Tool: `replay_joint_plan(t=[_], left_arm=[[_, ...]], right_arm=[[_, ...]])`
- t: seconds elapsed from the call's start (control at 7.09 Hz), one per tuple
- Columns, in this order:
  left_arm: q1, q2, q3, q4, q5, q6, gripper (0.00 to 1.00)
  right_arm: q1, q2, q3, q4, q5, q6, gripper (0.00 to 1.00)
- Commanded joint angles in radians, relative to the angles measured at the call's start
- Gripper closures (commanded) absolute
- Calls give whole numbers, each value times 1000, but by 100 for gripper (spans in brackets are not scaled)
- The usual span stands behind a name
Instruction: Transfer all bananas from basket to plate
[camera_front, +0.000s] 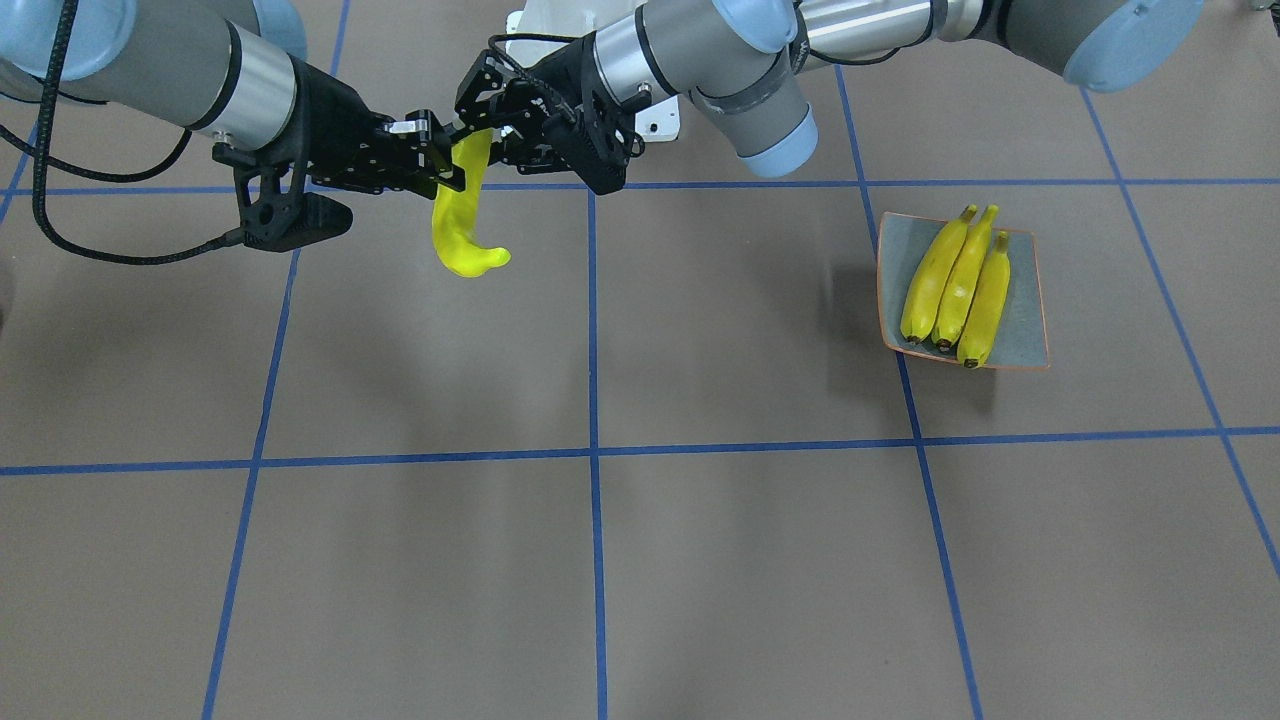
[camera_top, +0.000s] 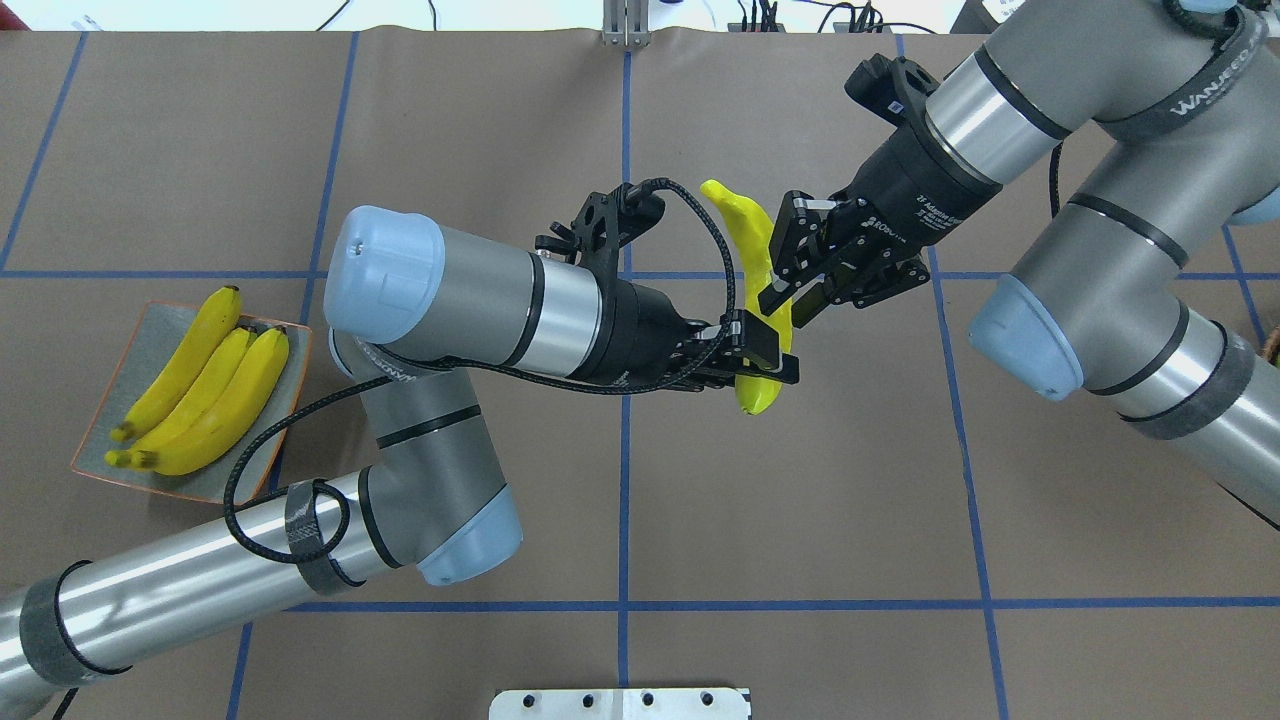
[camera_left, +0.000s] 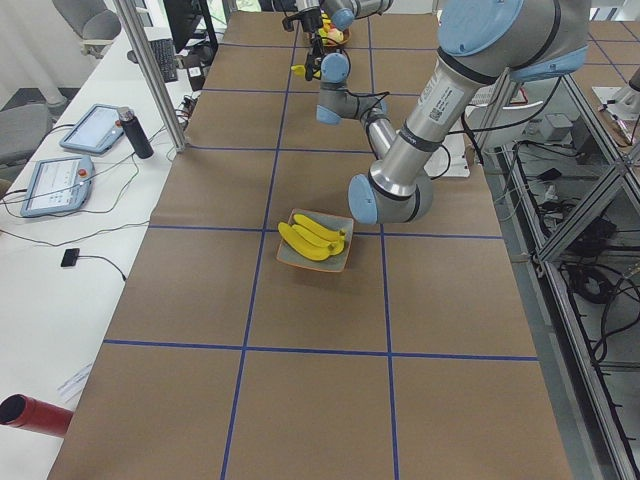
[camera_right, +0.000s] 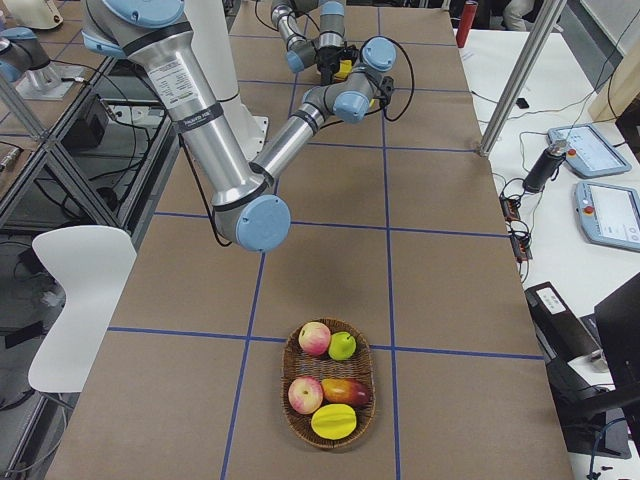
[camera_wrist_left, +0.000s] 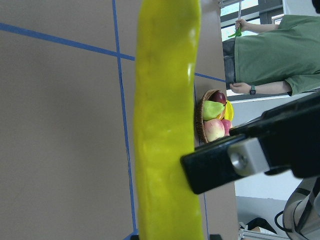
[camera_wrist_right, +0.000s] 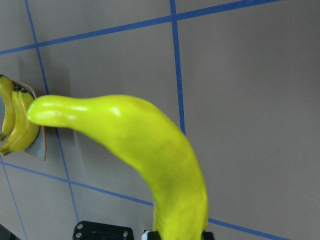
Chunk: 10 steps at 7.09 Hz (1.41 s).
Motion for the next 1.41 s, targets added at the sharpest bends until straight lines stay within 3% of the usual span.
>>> replay_joint_plan(t=[0.0,0.14,0.99,1.13,1.27], left_arm=[[-1,2,0,5,1,-6,100],[-1,3,1,5,1,-7,100],[-24,17,27,6,-5,3,100],[-65,53,35,12,-64,84,100],[-133,95,33,75,-194,317,100]], right_arm=[[-1,-2,-3,0,0,0,91],[-1,-3,-6,30,0,0,1],[71,-14,-6,37,9,9,0],[109,-29,-7,35,17,9,0],[135,-43,-10,35,21,3,0]])
